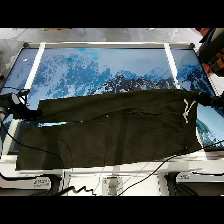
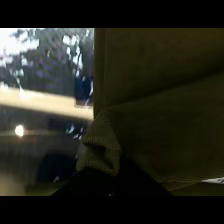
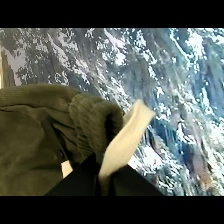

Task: Fold the clothes and pants, and hang the long-sleeved shirts on hangers.

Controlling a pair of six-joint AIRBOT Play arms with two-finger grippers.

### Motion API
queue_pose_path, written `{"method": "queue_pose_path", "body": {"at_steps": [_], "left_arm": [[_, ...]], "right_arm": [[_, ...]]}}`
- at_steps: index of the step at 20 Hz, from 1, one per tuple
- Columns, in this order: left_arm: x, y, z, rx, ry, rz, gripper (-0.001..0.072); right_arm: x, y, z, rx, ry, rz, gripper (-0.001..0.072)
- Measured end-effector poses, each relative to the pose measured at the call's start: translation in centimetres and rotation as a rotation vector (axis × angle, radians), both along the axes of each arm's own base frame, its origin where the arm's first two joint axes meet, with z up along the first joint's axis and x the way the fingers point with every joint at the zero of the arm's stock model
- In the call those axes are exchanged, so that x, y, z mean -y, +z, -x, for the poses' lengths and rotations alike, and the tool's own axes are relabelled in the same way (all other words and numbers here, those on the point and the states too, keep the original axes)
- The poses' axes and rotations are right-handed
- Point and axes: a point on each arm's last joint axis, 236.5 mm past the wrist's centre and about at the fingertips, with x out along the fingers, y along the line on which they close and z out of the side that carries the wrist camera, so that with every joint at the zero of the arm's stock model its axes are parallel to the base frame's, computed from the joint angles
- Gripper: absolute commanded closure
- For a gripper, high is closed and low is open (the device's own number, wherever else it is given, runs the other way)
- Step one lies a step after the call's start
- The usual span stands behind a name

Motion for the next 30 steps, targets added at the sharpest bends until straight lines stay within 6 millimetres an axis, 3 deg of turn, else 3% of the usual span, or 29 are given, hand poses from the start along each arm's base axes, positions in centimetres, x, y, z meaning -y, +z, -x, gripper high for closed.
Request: {"method": "queue_pose_path", "body": {"at_steps": [6,7,9,10,11,12,13,14,17,20,21,23,25,30], "left_arm": [[-1.8,-0.8,0.3,-0.013,0.011,-0.052,0.0673],[-2.2,-0.8,0.2,-0.010,0.022,-0.068,0.0610],[-2.8,-0.7,0.1,-0.004,0.034,-0.093,0.0341],[-3.0,-0.7,0.1,-0.002,0.042,-0.099,0.0323],[-3.1,-0.7,0.1,0.001,0.045,-0.102,0.0322],[-3.1,-0.7,-0.1,0.007,0.048,-0.104,0.0245],[-3.1,-0.7,-0.1,0.008,0.048,-0.107,0.0066],[-3.1,-0.7,-0.2,0.010,0.048,-0.110,0.0008],[-3.0,0.0,-0.8,0.034,0.048,-0.114,0.0008],[-3.3,1.9,-2.1,0.085,0.052,-0.131,0.0012],[-3.5,2.9,-2.5,0.107,0.053,-0.139,0.0021],[-3.8,5.6,-3.6,0.169,0.056,-0.161,0.0241],[-3.9,8.4,-4.3,0.226,0.030,-0.188,0.0245],[-2.8,13.6,-5.3,0.341,-0.057,-0.212,0.0244]], "right_arm": [[0.0,0.0,0.0,-0.001,0.002,-0.001,0.0670],[0.0,0.0,0.0,-0.001,0.002,-0.001,0.0670],[0.1,0.0,0.0,0.001,-0.004,0.005,0.0670],[0.3,0.0,-0.1,0.004,-0.010,0.010,0.0640],[0.5,0.0,-0.2,0.007,-0.016,0.015,0.0422],[0.8,0.1,-0.3,0.011,-0.026,0.023,0.0093],[1.1,0.1,-0.5,0.017,-0.037,0.031,0.0015],[1.2,0.1,-0.5,0.018,-0.039,0.034,0.0015],[1.5,0.3,-0.5,0.016,-0.070,0.027,0.0030],[2.0,0.7,0.2,-0.021,-0.112,0.032,0.0057],[2.2,0.8,0.8,-0.045,-0.124,0.045,0.0143],[2.6,0.9,2.9,-0.125,-0.130,0.095,0.0356],[2.6,0.6,6.1,-0.249,-0.099,0.157,0.0392],[0.9,-1.5,18.3,-0.705,0.015,0.121,0.0381]]}}
